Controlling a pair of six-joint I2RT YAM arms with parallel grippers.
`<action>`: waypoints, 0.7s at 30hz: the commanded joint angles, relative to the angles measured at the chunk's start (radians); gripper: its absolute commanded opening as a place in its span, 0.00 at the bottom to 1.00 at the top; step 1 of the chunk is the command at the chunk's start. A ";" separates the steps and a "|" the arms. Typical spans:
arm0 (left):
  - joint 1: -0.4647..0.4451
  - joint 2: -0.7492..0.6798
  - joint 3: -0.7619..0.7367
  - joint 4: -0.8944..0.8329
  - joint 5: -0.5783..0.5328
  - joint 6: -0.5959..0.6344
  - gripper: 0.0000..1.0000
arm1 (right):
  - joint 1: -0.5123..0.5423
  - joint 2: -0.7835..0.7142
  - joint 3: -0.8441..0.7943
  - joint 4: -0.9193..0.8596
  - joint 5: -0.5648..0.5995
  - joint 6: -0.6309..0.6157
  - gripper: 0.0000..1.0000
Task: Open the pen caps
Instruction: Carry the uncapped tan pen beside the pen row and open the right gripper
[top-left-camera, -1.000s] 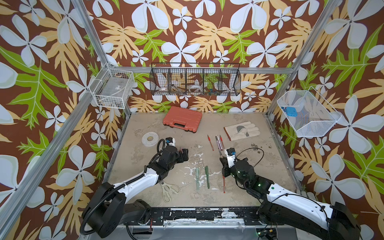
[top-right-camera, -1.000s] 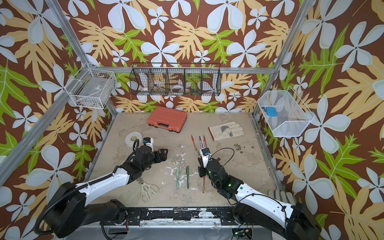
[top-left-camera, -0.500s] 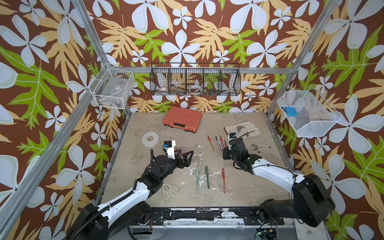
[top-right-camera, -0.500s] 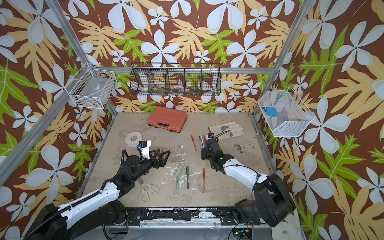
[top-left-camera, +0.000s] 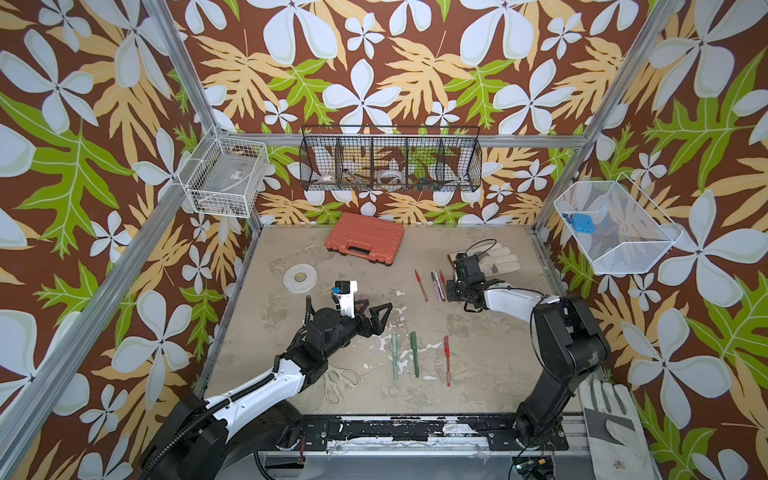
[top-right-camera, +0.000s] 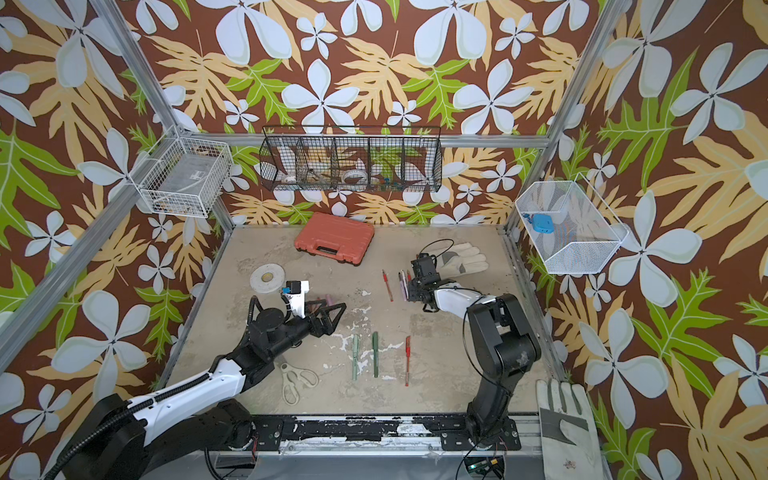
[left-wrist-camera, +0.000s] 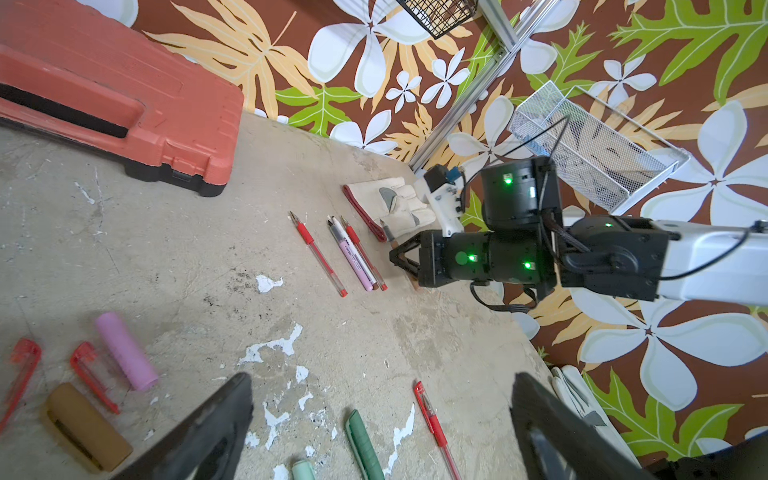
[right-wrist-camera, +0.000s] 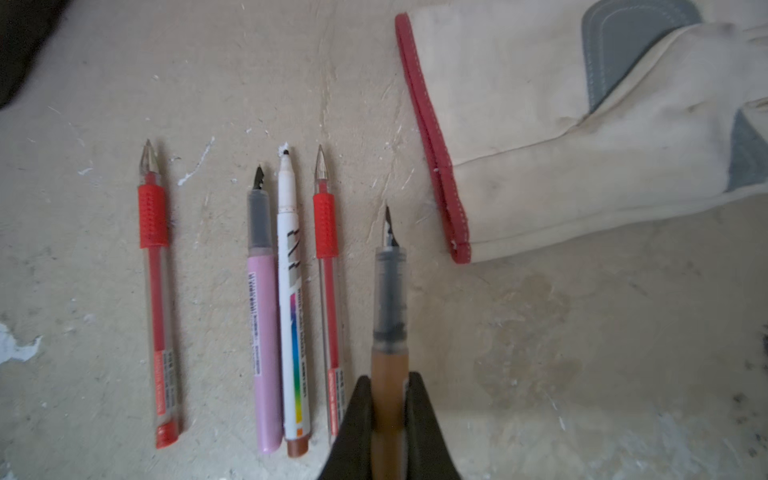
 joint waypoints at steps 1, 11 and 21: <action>-0.001 -0.004 0.004 0.036 0.008 0.002 0.97 | -0.004 0.051 0.042 -0.034 0.007 -0.017 0.12; -0.001 -0.001 0.002 0.045 0.016 -0.004 0.97 | -0.006 0.162 0.144 -0.082 0.003 0.017 0.25; -0.001 -0.005 0.000 0.045 0.016 -0.008 0.97 | -0.003 0.077 0.139 -0.092 -0.003 0.026 0.35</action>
